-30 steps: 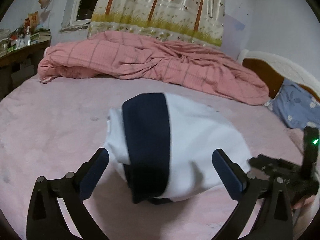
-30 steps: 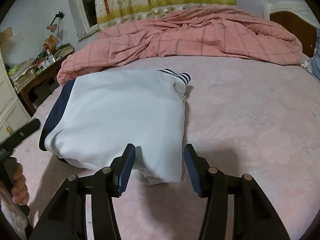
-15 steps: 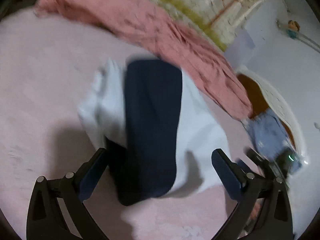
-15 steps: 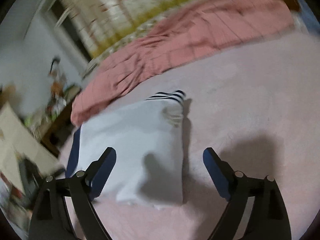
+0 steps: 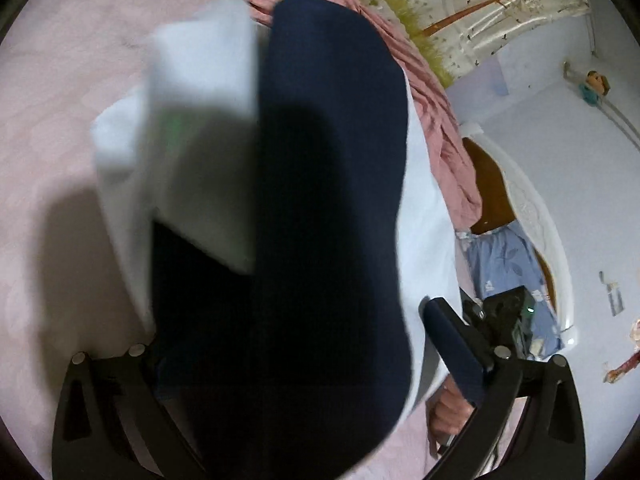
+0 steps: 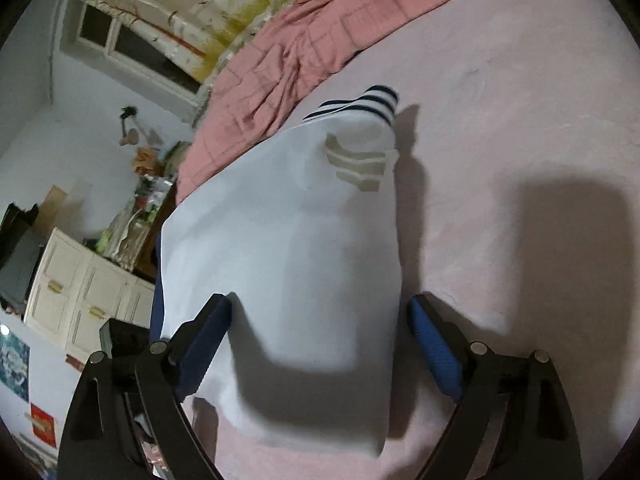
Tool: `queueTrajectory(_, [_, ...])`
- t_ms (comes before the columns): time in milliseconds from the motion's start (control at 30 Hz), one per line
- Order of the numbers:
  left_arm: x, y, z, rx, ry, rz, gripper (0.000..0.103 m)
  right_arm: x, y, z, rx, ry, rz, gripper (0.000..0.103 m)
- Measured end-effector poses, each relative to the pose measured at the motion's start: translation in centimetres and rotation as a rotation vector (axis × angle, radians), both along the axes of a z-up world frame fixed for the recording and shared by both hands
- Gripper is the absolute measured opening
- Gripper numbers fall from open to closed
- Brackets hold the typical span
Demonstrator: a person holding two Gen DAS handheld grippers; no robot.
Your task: Fold large clothes
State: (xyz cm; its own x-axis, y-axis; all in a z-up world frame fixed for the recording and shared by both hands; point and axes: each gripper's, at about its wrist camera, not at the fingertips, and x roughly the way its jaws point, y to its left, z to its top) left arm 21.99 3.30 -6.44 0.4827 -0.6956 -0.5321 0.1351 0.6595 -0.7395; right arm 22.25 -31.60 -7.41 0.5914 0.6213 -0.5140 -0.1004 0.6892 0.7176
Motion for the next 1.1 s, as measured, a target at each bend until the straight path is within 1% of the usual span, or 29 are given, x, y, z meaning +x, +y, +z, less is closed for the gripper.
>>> queueTrajectory(67, [0.0,-0.8,0.5,0.035,-0.023,-0.014,0.084,0.2,1.1,0.1,-0.034,-0.023,0.031,0.092])
queueTrajectory(100, [-0.3,-1.3,1.0,0.077,-0.048,-0.027,0.08,0.2,1.5,0.0,-0.047,-0.029,0.039,0.091])
queueTrajectory(133, [-0.9,-2.0,2.0,0.162,-0.107,-0.053,0.071,0.1,1.4,-0.1,-0.035,-0.031,0.044,0.088])
queueTrajectory(167, [-1.8,-2.7,3.0,0.241,-0.184,-0.068,0.062,0.1,1.0,-0.1,-0.021,-0.034,0.041,0.073])
queueTrajectory(200, [-3.0,-3.7,4.2,0.311,-0.261,-0.076,0.058,-0.1,0.5,0.0,-0.004,-0.037,0.017,0.064])
queueTrajectory(233, [-3.7,-4.3,5.1,0.346,-0.303,-0.08,0.052,-0.2,0.4,0.4,0.002,-0.05,0.006,0.062])
queueTrajectory(267, [-4.3,-4.9,6.0,0.367,-0.33,-0.082,0.048,-0.8,0.7,1.2,-0.025,-0.087,-0.006,0.058])
queueTrajectory(333, [-4.8,-5.7,7.4,0.4,-0.365,-0.085,0.045,-1.8,2.0,3.4,-0.14,-0.162,-0.003,0.056])
queueTrajectory(367, [-5.2,-6.0,8.0,0.404,-0.386,-0.089,0.044,-2.5,2.4,4.5,-0.178,-0.19,0.005,0.056])
queueTrajectory(467, [-6.4,-7.5,10.3,0.384,-0.477,-0.135,0.041,-4.6,2.1,7.2,-0.216,-0.249,0.017,0.056])
queueTrajectory(533, [-6.9,-8.9,11.8,0.381,-0.509,-0.148,0.041,-5.8,1.2,8.6,-0.224,-0.272,0.003,0.055])
queueTrajectory(633, [-6.8,-11.3,13.4,0.352,-0.526,-0.185,0.04,-7.9,-1.5,11.1,-0.225,-0.314,-0.078,0.054])
queueTrajectory(700, [-6.5,-13.5,14.5,0.33,-0.548,-0.219,0.04,-9.7,-3.6,12.6,-0.248,-0.351,-0.135,0.054])
queueTrajectory(767, [-6.2,-16.8,16.0,0.332,-0.596,-0.251,0.04,-10.8,-5.3,13.9,-0.283,-0.383,-0.177,0.053])
queueTrajectory(833, [-5.5,-20.5,17.5,0.322,-0.649,-0.285,0.04,-11.7,-7.9,15.2,-0.313,-0.406,-0.236,0.053])
queueTrajectory(933, [-4.3,-25.5,19.3,0.282,-0.719,-0.341,0.04,-12.7,-13.3,17.2,-0.337,-0.438,-0.344,0.053])
queueTrajectory(1033, [-2.3,-30.7,19.3,0.251,-0.763,-0.394,0.04,-13.2,-17.8,18.4,-0.398,-0.468,-0.435,0.053])
queueTrajectory(1100, [-0.6,-34.8,18.4,0.217,-0.777,-0.435,0.04,-13.2,-21.1,18.6,-0.462,-0.468,-0.505,0.053])
